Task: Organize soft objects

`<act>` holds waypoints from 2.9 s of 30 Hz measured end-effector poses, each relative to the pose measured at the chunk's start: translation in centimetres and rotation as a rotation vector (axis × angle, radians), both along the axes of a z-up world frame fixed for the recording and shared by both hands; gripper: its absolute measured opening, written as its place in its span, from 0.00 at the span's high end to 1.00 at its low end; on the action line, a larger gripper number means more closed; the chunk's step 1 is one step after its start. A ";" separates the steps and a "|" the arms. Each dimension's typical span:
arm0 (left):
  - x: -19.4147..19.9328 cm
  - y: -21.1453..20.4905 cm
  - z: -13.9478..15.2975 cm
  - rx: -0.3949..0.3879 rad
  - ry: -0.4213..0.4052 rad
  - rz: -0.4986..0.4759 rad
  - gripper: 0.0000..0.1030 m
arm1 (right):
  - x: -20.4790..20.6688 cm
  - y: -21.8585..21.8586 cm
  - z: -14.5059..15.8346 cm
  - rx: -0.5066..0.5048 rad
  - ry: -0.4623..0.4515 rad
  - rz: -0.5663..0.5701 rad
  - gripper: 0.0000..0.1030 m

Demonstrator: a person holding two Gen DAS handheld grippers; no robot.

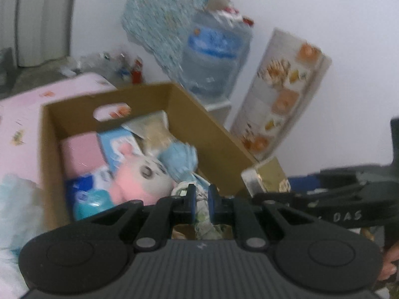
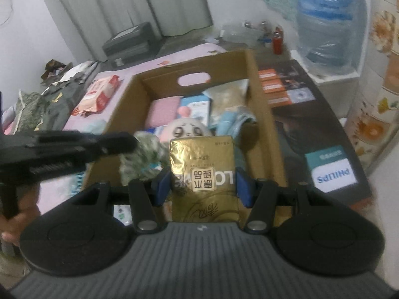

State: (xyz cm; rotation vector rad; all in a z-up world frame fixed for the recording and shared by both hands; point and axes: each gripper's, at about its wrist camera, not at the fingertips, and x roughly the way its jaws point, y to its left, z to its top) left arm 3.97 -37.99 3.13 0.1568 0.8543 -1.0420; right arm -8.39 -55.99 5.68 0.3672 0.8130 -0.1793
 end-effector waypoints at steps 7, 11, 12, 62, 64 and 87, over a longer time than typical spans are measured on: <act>0.1 -1.8 -4.2 0.143 0.073 -0.033 0.63 | 0.2 -1.2 -1.3 0.017 0.014 0.008 0.49; 0.9 -1.0 -3.8 0.127 0.087 0.000 0.58 | 0.5 -1.0 -1.3 0.002 0.027 0.019 0.48; 1.0 -0.6 -3.5 0.121 0.081 0.007 0.55 | 0.6 -1.0 -1.4 -0.002 0.032 0.022 0.48; -5.0 18.6 1.1 0.197 -0.141 0.350 0.00 | -6.2 16.1 -1.2 0.025 -0.101 -0.142 0.01; -5.2 19.3 1.0 0.205 -0.134 0.387 0.00 | -6.1 16.9 -1.7 0.012 -0.080 -0.137 0.01; -6.0 21.1 0.6 0.201 -0.128 0.479 0.00 | -4.3 19.1 -2.0 -0.055 -0.017 -0.105 0.01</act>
